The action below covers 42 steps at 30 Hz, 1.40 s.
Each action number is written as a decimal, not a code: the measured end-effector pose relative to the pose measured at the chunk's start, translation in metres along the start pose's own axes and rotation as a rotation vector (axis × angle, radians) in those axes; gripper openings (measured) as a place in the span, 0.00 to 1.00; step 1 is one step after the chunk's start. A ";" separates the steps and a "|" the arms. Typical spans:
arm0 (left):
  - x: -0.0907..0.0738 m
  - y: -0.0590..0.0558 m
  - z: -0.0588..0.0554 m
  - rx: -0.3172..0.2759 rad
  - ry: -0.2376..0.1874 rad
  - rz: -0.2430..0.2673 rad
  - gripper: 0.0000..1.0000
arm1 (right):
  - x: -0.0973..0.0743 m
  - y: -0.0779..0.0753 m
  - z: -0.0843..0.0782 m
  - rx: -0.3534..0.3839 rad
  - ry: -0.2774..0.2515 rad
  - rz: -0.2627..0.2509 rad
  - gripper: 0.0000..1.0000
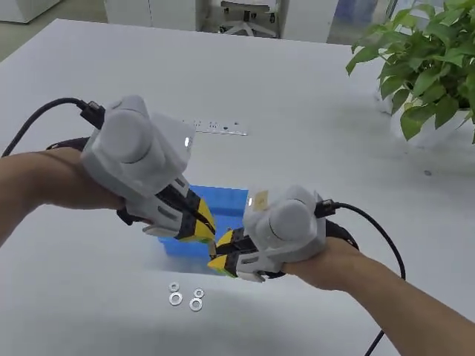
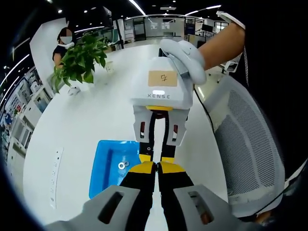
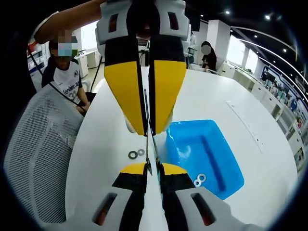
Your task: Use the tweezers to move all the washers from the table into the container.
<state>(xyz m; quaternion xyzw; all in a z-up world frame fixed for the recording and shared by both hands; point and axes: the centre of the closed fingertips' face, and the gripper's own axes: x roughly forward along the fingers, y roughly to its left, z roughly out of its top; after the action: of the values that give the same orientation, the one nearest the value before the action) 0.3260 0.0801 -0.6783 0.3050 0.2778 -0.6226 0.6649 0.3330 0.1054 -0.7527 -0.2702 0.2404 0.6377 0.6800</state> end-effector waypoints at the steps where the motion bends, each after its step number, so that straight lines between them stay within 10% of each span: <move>1: 0.001 -0.002 -0.002 -0.004 0.001 -0.003 0.06 | 0.002 0.002 -0.001 -0.001 0.001 0.006 0.12; 42: 0.017 -0.040 -0.034 -0.074 0.039 -0.037 0.06 | 0.035 0.046 -0.015 0.007 0.007 0.087 0.12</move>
<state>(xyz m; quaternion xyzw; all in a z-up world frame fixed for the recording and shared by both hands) 0.2880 0.0926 -0.7155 0.2871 0.3192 -0.6182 0.6584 0.2897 0.1226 -0.7901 -0.2592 0.2566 0.6649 0.6519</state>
